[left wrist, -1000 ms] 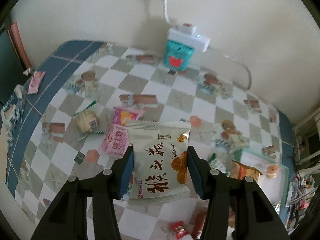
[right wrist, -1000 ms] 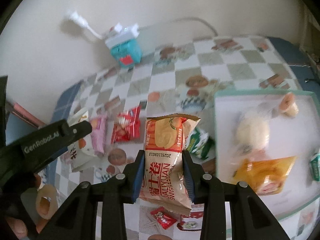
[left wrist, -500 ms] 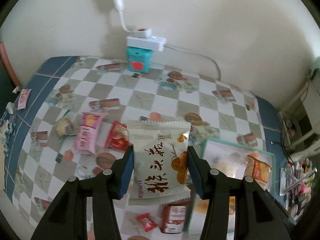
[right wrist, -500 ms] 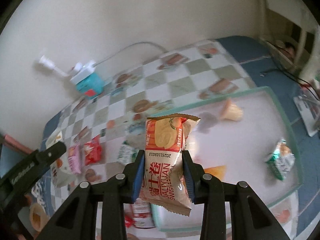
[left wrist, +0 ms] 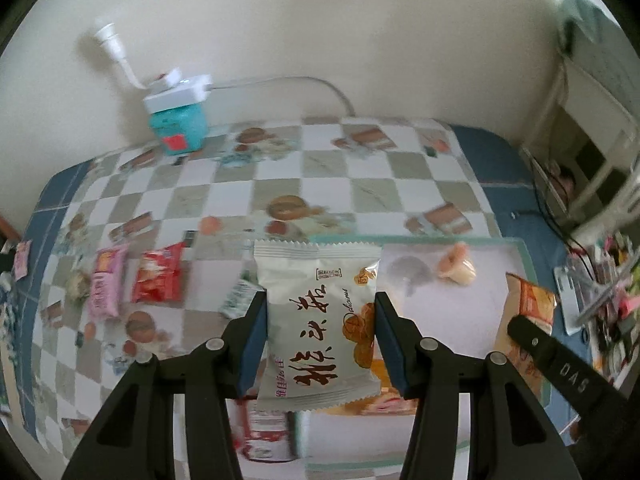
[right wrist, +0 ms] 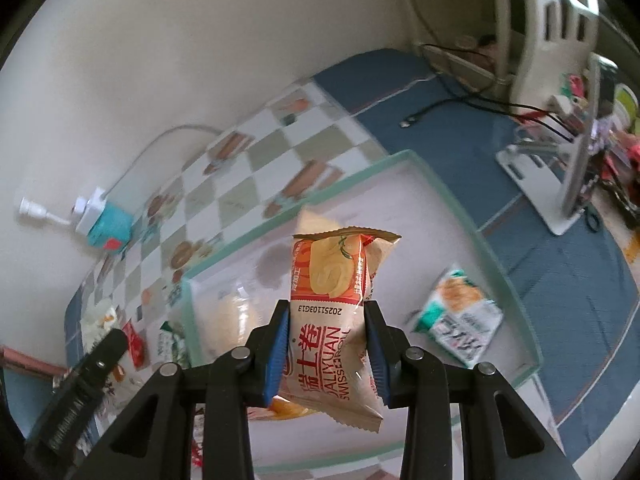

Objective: Organize snacks
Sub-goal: 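Carry both packs over the tray and open both tools to drop them, then withdraw both tools from the tray back over the remaining snacks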

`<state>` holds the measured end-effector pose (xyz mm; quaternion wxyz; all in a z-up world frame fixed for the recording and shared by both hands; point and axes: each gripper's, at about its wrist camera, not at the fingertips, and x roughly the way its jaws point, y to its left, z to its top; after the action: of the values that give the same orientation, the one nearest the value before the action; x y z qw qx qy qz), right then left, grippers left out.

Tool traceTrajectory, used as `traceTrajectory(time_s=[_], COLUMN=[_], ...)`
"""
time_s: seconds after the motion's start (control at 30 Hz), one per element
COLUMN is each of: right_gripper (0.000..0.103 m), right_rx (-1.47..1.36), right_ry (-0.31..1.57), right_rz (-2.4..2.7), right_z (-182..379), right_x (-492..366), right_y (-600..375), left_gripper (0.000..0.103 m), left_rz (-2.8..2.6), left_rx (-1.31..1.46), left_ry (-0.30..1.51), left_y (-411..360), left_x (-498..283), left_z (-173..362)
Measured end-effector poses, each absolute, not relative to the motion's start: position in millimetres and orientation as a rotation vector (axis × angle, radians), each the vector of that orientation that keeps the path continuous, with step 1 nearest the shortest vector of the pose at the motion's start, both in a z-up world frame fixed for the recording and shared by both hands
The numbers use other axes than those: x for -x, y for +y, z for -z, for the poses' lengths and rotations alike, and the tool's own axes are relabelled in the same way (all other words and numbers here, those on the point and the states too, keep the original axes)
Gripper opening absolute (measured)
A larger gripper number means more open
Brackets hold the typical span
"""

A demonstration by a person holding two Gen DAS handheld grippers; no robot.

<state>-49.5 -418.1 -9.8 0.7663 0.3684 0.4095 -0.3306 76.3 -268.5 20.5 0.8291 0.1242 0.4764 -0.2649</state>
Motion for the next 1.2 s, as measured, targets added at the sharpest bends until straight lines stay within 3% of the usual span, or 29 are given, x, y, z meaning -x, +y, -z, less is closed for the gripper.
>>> traceTrajectory(time_s=[0.77,0.9,1.0,1.13,1.2], right_gripper=[0.040,0.040,0.040,0.050,0.065], right_rx=[-0.849,-0.847,-0.848,-0.845,-0.847], right_ry=[0.928,0.928,0.931,0.946,0.956], right_rz=[0.788,0.787,0.785,0.798,0.816], right_z=[43.1,42.7,42.9,44.8,46.3], right_x=[58.4,58.7,58.8,59.2,60.6], right_y=[-450.3,-450.9,-451.1,-451.4,-452.1], left_gripper=[0.054,0.066,0.067,0.074,0.079], left_rz=[0.691,0.670,0.660,0.635,0.614], left_rx=[-0.269,-0.281,-0.272,-0.271,-0.269], left_ry=[1.016,1.011,1.019,1.023,1.031], left_y=[-327.0,-326.7,-324.1,-319.1,-316.4], left_x=[-53.9,-54.3,-57.1,-61.0,-64.4], left_z=[24.4,22.5,20.3,17.9,17.8])
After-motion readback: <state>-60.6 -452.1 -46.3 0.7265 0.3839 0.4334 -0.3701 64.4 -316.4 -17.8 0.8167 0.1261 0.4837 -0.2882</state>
